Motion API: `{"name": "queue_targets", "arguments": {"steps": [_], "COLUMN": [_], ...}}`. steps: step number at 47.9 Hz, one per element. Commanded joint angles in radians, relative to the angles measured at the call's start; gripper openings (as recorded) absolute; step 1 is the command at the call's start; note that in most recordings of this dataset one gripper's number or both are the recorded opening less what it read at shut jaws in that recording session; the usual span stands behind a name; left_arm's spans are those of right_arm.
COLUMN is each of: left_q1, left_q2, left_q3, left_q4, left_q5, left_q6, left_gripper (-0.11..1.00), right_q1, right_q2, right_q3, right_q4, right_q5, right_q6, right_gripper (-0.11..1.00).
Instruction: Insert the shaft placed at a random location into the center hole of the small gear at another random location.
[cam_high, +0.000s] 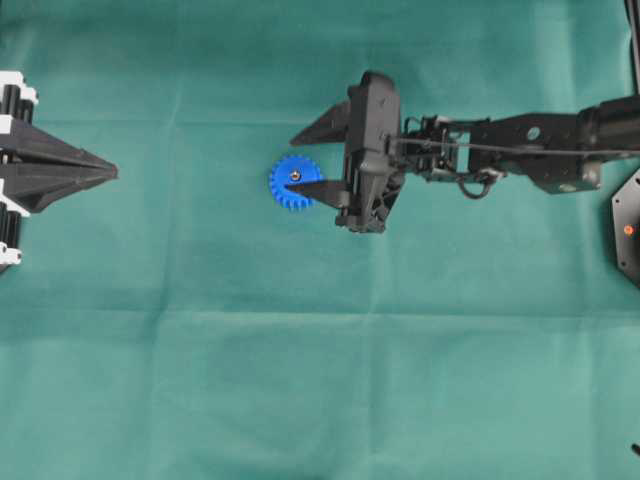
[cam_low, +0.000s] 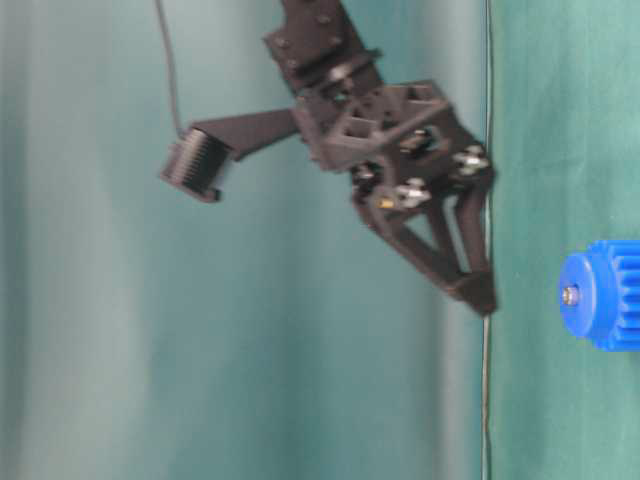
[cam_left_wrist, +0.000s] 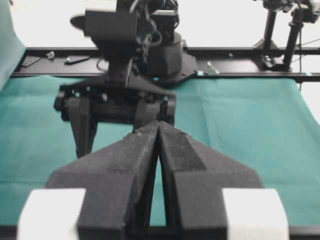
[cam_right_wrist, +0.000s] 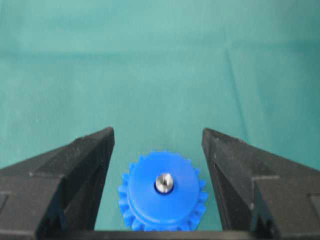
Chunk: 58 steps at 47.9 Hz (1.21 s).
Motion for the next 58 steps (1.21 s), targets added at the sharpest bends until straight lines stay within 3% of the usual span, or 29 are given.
{"name": "queue_targets", "arguments": {"steps": [1, 22, 58], "left_q1": [0.000, 0.000, -0.002], "left_q2": [0.006, 0.006, 0.008], "left_q3": [-0.011, -0.012, -0.011], "left_q4": [0.002, 0.002, 0.002], "left_q5": [-0.005, -0.006, -0.006], "left_q6": [0.002, 0.000, 0.000], "left_gripper": [0.00, 0.00, 0.00], "right_q1": [0.002, 0.005, 0.005], "right_q2": [-0.060, -0.104, -0.281], "right_q3": [-0.009, 0.005, 0.215], "right_q4": [0.002, 0.003, 0.003], "right_q5": [0.008, 0.040, 0.043], "right_q6": [-0.003, -0.002, 0.000], "right_gripper": [0.76, 0.76, 0.76]}}
